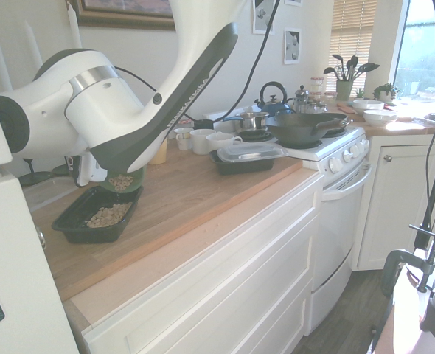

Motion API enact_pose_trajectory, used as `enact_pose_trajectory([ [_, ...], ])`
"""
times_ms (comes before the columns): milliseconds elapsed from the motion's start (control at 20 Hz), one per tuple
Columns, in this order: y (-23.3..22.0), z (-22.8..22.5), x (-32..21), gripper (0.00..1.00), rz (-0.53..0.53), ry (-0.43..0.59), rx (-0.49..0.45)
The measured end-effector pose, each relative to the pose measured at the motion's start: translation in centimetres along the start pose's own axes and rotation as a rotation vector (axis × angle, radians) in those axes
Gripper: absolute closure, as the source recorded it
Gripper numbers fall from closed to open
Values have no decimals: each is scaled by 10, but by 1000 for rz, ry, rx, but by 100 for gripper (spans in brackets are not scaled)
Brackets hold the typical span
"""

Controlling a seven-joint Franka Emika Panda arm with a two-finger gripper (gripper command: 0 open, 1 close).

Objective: Pour the cereal into the box

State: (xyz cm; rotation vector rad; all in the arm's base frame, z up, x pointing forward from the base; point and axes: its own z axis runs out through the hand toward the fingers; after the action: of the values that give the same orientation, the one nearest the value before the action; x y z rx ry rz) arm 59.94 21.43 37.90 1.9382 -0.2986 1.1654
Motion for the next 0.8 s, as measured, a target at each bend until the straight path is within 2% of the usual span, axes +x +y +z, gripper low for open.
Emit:
enact_pose_trajectory([
  [500,-3,-7,-11,100,-90,116,-46],
  [700,-1,-7,-10,100,-67,88,-44],
  [800,8,-5,4,100,1,9,-34],
])
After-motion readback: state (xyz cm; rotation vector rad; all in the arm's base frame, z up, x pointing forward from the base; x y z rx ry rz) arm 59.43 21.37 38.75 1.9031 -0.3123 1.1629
